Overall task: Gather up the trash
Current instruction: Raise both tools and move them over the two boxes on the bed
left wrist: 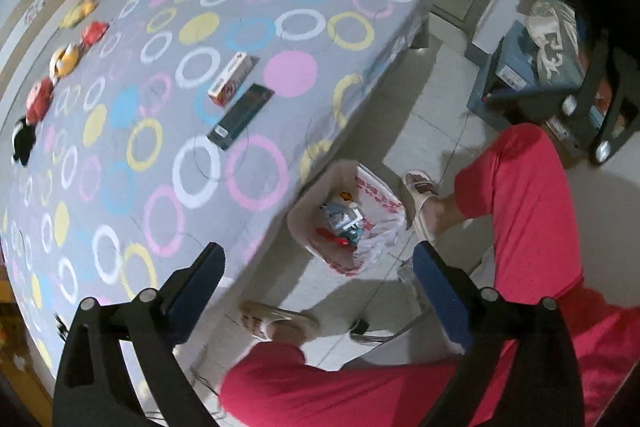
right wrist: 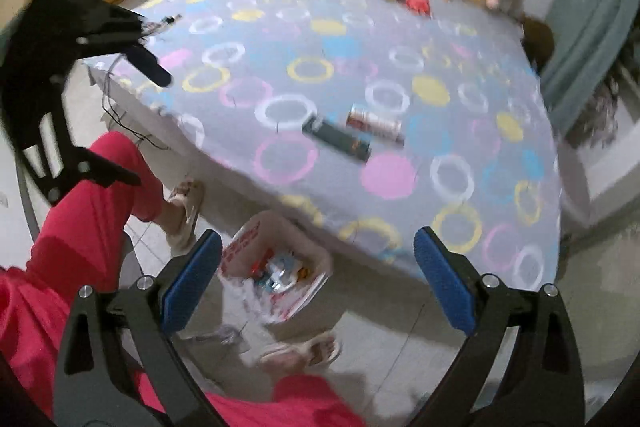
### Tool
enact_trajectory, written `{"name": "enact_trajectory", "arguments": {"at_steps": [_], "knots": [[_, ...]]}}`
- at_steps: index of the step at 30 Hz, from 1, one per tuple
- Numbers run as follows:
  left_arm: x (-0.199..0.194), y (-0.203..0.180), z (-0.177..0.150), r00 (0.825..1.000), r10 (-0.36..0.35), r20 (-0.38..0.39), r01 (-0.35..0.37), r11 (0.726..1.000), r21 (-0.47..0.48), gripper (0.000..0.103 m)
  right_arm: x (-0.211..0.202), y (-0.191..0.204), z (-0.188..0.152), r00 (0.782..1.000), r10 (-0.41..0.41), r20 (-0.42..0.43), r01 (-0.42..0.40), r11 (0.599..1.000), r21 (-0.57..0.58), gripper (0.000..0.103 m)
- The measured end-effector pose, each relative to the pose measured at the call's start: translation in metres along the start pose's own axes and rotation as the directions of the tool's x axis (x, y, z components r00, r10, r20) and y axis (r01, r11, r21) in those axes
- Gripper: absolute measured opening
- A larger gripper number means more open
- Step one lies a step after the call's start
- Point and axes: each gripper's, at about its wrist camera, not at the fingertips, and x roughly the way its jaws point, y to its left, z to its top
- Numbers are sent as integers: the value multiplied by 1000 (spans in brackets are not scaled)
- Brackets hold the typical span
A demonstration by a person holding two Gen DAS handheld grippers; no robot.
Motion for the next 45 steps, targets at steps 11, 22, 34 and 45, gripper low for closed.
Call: {"name": "enact_trajectory", "arguments": {"at_steps": [11,22,34,45], "knots": [[-21,21,44,994,-92,-53,98,988,119,93,-35,-44,49,997,71,40,-63,982,-177,94],[44,69,102,983,-123,-135,146,974,175,93,41,-97,94,989,135,-55,-144,960,-241,95],[124,111,138,971,-182,-155,208,962,175,93,161,-146,128,969,191,-158,-227,939,-257,95],[188,138,136,957,-222,-188,247,961,123,93,271,-143,128,920,251,-302,-334,904,-265,95]]}}
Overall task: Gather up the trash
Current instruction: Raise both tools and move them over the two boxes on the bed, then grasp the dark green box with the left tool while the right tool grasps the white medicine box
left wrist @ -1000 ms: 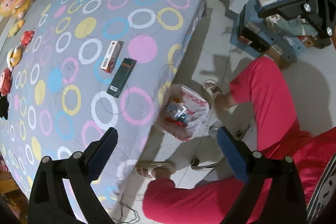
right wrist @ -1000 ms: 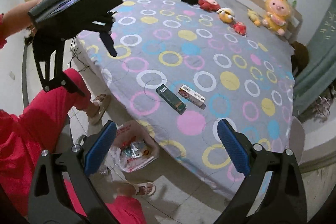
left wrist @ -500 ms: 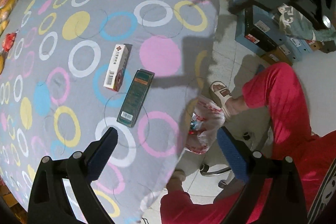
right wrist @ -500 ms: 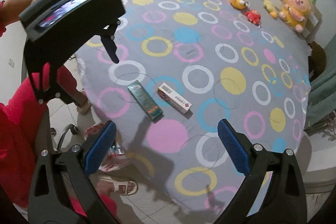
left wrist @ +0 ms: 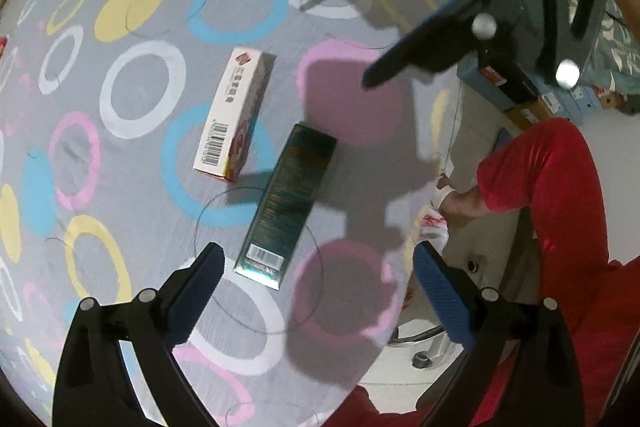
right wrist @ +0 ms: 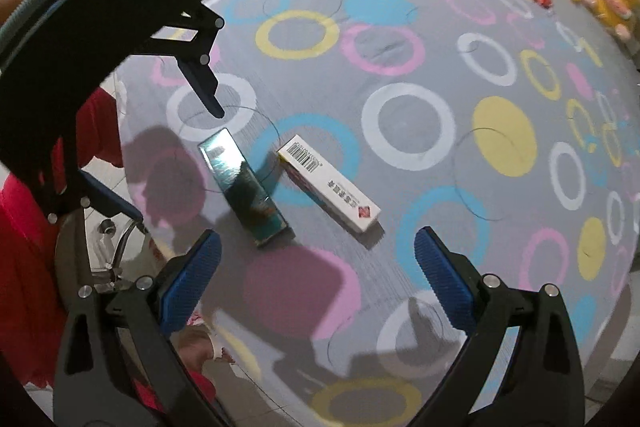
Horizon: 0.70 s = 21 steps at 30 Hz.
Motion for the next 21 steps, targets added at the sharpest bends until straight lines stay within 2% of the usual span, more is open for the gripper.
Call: {"name": "enact_trajectory", "arguments": {"at_steps": [5,14,17,19,21], "knots": [[19,15,-5,1000,-21,13,21,999,-37,93,37,-9,11,998,31,-47,-32,999,-24,95],[36,21,-12,999,-13,38,15,999,-45,93,74,-20,23,994,58,-95,-64,996,-63,94],[40,22,-9,998,-26,52,29,998,-52,92,86,-23,23,992,55,-116,-64,996,-69,86],[45,22,-8,998,-26,49,28,998,-52,92,92,-24,24,991,53,-121,-62,996,-68,66],[51,25,-7,999,-27,34,29,998,-63,92,97,-25,23,991,61,-122,-68,996,-60,63]]}}
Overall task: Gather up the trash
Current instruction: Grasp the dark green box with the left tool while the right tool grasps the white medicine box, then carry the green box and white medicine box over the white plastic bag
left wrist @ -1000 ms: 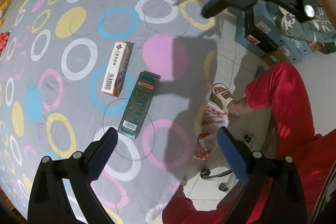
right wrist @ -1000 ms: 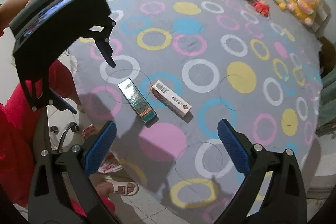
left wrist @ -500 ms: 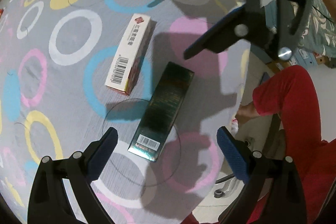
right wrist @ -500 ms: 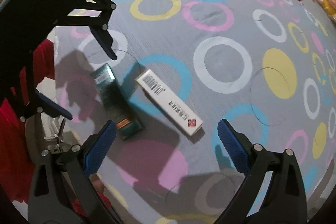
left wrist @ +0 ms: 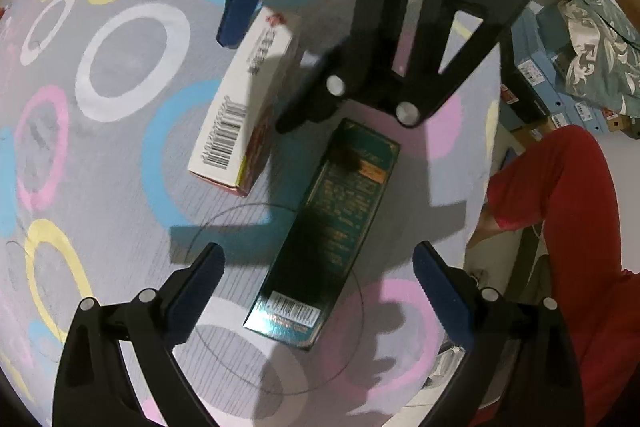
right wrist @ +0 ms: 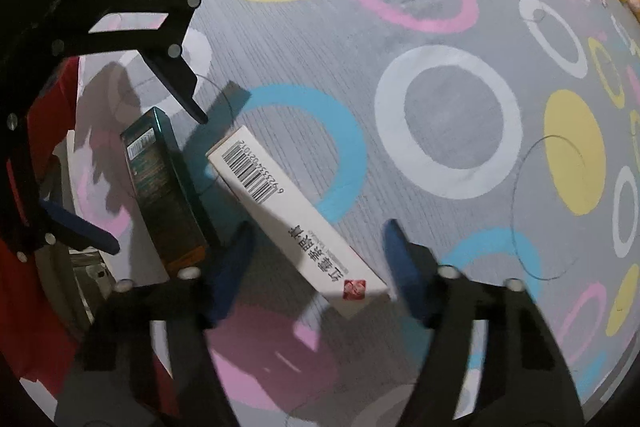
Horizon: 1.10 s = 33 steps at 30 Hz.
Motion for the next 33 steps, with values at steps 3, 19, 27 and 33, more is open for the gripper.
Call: {"name": "enact_trajectory", "arguments": {"at_steps": [3,19,27,33], "knots": [[6,1,1,1000,30,-5,-30,999,-23,83,4,3,-2,1000,-14,1,14,1000,-7,47],[-13,11,-11,986,150,70,-126,954,-273,39,-13,-20,-42,988,-130,86,102,957,272,25],[-29,9,-30,974,210,81,-155,887,-435,39,-36,-5,-74,960,-264,95,193,867,459,24],[-54,-9,-46,950,291,109,-193,828,-526,39,-80,27,-85,920,-364,145,219,784,580,24]]}}
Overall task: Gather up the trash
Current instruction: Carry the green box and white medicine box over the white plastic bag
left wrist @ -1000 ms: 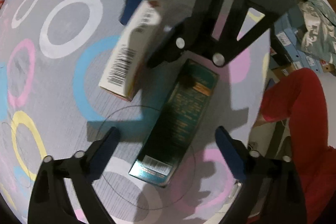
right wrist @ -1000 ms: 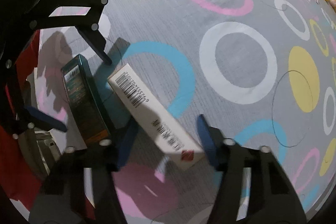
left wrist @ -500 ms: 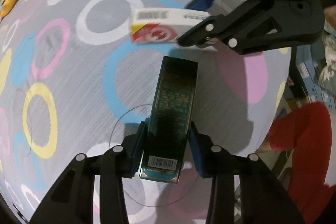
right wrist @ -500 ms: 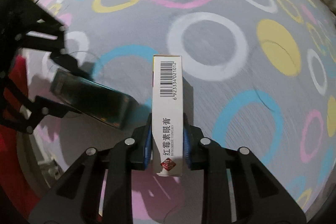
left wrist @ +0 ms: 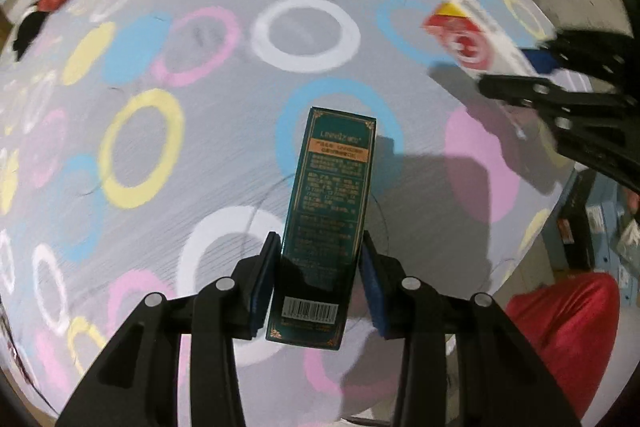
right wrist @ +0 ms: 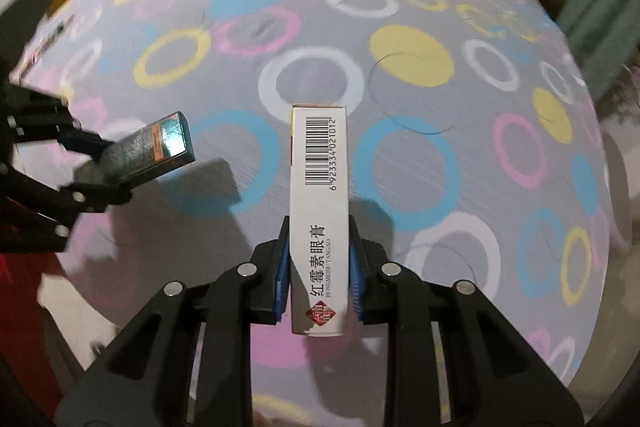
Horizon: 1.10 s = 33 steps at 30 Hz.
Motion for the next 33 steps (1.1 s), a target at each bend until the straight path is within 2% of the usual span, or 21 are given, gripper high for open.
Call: {"name": "enact_trajectory", "arguments": {"at_steps": [4,5,12,21,26,33], "knots": [[-35,0,-9,999,5,42,-3,999,-32,39,-41,21,-5,994,-75,80,73,997,30,24],[-44,4,-7,998,10,55,-9,1000,-30,39,-53,23,-8,992,-79,99,75,996,39,24],[-98,-5,-48,989,69,129,-64,997,-41,39,-104,44,-29,985,-92,148,80,993,84,24],[-134,-14,-95,977,94,190,-82,994,-70,39,-164,96,-61,969,-118,219,104,992,72,24],[-154,-23,-125,969,127,211,-113,991,-78,39,-186,122,-80,962,-113,247,96,992,79,24],[-165,-45,-163,967,121,224,-107,992,-72,39,-209,153,-112,955,-112,275,88,991,99,24]]}}
